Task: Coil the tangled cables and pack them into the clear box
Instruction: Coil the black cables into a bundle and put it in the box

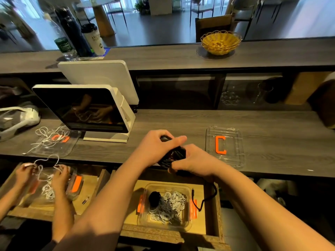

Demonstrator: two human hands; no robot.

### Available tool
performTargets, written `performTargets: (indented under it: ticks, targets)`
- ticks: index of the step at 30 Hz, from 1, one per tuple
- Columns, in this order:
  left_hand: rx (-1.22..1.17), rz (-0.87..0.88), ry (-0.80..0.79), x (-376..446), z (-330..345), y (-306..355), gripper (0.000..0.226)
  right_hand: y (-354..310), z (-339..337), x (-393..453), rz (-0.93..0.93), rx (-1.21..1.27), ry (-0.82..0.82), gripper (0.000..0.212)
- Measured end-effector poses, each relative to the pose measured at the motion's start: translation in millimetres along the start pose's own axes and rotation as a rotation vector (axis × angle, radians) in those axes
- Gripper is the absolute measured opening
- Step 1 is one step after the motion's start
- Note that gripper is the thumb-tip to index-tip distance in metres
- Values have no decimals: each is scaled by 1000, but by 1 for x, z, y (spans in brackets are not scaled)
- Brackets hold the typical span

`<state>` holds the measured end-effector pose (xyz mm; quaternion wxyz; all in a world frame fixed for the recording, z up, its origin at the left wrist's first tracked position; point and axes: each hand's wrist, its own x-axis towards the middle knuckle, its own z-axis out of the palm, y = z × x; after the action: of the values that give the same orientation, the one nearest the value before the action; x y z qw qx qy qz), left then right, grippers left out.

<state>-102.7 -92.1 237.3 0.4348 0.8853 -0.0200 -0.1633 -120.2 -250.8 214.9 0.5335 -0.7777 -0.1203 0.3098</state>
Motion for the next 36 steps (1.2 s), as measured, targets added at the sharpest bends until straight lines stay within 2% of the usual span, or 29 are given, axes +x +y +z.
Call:
performTargets:
  ticks: [2,5,8,12,16,19,20,24,27,30,33,36]
  targets:
    - [44,67,27,4,5,-6,40,1,-3,-1,-4,7,-14,11]
    - [103,76,9,7,5,-12,44,6,-3,-1,-17,-5,-46,13]
    - [76,110,152,10,10,-13,46,13,-6,-4,-31,111,-6,22]
    - [-193,26,293,11,4,-26,48,20,-17,-11,-53,175,99,37]
    - [-435,-99,227,11,7,-35,51,27,-18,-13,-220,143,251,26]
    - [-620,-143,179,9,9,-31,68,27,-12,-11,-351,73,326,21]
    - [-682,-154,175,9,8,-28,67,26,-10,-9,-365,59,333,21]
    - [-890,-239,193,10,10,-22,60,29,2,0,-332,99,356,24]
    - [-1057,-340,245,16,21,-29,55,30,11,8,-259,20,356,27]
    - [-1177,-437,392,22,32,-34,49,28,23,13,-161,-194,304,29]
    - [-1241,-449,684,22,38,-39,35,23,42,17,-172,-339,255,28]
    - [-932,-346,863,20,38,-44,42,16,55,19,-198,-494,265,28]
